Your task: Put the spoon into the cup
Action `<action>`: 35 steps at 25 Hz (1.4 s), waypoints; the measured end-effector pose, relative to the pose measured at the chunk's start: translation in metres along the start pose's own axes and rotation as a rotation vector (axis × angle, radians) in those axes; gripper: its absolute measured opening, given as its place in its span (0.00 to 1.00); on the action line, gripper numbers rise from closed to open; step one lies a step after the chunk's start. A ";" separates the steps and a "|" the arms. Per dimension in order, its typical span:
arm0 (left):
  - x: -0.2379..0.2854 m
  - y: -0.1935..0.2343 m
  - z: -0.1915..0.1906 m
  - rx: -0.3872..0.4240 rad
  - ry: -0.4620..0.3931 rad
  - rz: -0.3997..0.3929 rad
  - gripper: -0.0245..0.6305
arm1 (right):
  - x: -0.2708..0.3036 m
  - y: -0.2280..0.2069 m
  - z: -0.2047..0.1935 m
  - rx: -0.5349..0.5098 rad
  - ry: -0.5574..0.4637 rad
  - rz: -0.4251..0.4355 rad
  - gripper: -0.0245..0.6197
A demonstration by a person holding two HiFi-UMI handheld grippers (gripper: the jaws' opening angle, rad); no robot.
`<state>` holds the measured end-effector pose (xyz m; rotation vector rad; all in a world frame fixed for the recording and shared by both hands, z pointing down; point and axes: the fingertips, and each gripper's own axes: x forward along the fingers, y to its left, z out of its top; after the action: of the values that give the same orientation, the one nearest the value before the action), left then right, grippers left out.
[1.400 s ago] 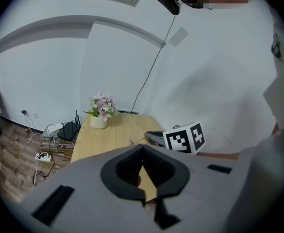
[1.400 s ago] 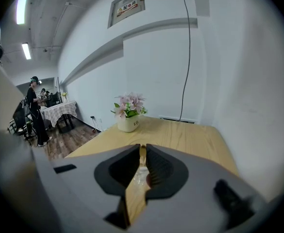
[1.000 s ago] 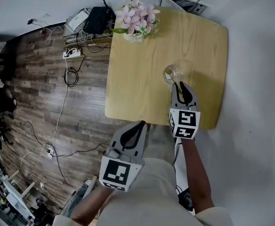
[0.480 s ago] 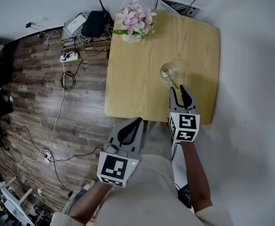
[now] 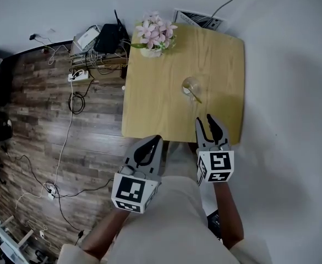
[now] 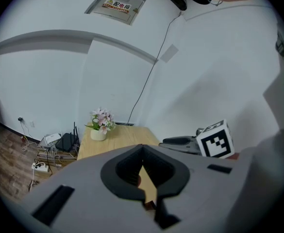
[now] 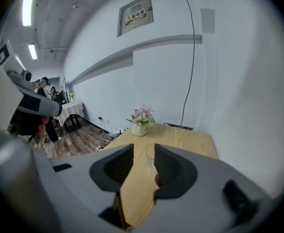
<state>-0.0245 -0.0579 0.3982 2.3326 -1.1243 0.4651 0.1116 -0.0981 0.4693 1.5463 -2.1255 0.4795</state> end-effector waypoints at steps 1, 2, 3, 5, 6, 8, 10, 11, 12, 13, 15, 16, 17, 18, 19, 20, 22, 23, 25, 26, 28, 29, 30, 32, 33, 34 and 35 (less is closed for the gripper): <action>-0.003 -0.001 0.001 0.000 -0.007 0.001 0.05 | -0.007 0.003 0.004 -0.006 -0.007 0.004 0.23; -0.005 -0.002 0.003 0.000 -0.015 0.002 0.05 | -0.013 0.006 0.008 -0.010 -0.015 0.008 0.23; -0.008 -0.003 0.004 0.000 -0.024 0.004 0.05 | -0.020 0.008 0.011 -0.012 -0.023 0.012 0.23; -0.012 -0.005 0.008 0.001 -0.044 0.008 0.05 | -0.033 0.011 0.019 -0.012 -0.043 0.016 0.23; -0.014 -0.005 0.010 0.004 -0.053 0.012 0.05 | -0.039 0.013 0.024 -0.011 -0.055 0.018 0.23; -0.019 -0.004 0.013 0.012 -0.065 0.020 0.05 | -0.051 0.018 0.032 -0.006 -0.082 0.023 0.23; -0.025 -0.003 0.012 0.015 -0.069 0.026 0.05 | -0.064 0.023 0.037 -0.014 -0.100 0.026 0.22; -0.027 -0.003 0.011 0.016 -0.070 0.029 0.05 | -0.069 0.025 0.039 -0.022 -0.105 0.027 0.21; -0.029 -0.003 0.011 0.018 -0.073 0.030 0.05 | -0.074 0.026 0.040 -0.027 -0.111 0.028 0.21; -0.030 -0.003 0.011 0.022 -0.075 0.032 0.05 | -0.079 0.028 0.041 -0.027 -0.116 0.030 0.21; -0.034 -0.003 0.012 0.034 -0.081 0.034 0.05 | -0.090 0.030 0.044 -0.022 -0.127 0.032 0.20; -0.036 -0.004 0.014 0.040 -0.085 0.035 0.05 | -0.096 0.031 0.045 -0.019 -0.131 0.030 0.20; -0.037 -0.005 0.016 0.044 -0.090 0.035 0.05 | -0.101 0.031 0.046 -0.017 -0.133 0.028 0.20; -0.038 -0.005 0.018 0.047 -0.094 0.034 0.05 | -0.105 0.031 0.046 -0.014 -0.135 0.026 0.19; -0.038 -0.006 0.019 0.051 -0.097 0.033 0.05 | -0.108 0.030 0.046 -0.012 -0.135 0.024 0.18; -0.037 -0.007 0.019 0.054 -0.099 0.032 0.05 | -0.110 0.030 0.044 -0.009 -0.135 0.024 0.18; -0.037 -0.009 0.019 0.062 -0.098 0.027 0.05 | -0.113 0.031 0.042 -0.001 -0.134 0.027 0.17; -0.036 -0.011 0.020 0.067 -0.097 0.023 0.05 | -0.114 0.031 0.040 0.004 -0.134 0.029 0.17; -0.036 -0.014 0.020 0.074 -0.095 0.013 0.05 | -0.116 0.032 0.038 0.012 -0.134 0.029 0.17; -0.036 -0.015 0.020 0.073 -0.092 0.007 0.05 | -0.117 0.032 0.036 0.015 -0.134 0.026 0.17; -0.036 -0.015 0.017 0.069 -0.085 -0.001 0.05 | -0.117 0.033 0.033 0.015 -0.134 0.019 0.15; -0.037 -0.014 0.016 0.070 -0.082 -0.001 0.05 | -0.117 0.034 0.033 0.015 -0.136 0.015 0.14; -0.037 -0.014 0.015 0.072 -0.079 -0.001 0.05 | -0.117 0.034 0.033 0.016 -0.139 0.013 0.14; -0.037 -0.015 0.015 0.077 -0.077 -0.003 0.05 | -0.117 0.035 0.033 0.018 -0.143 0.012 0.14; -0.037 -0.016 0.014 0.079 -0.076 -0.006 0.05 | -0.117 0.036 0.033 0.018 -0.143 0.013 0.14; -0.037 -0.016 0.014 0.080 -0.075 -0.008 0.05 | -0.117 0.036 0.033 0.019 -0.142 0.013 0.14; -0.037 -0.017 0.014 0.081 -0.075 -0.011 0.05 | -0.118 0.037 0.033 0.019 -0.141 0.013 0.14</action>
<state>-0.0321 -0.0342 0.3629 2.4430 -1.1461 0.4300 0.1016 -0.0114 0.3764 1.6212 -2.2432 0.4071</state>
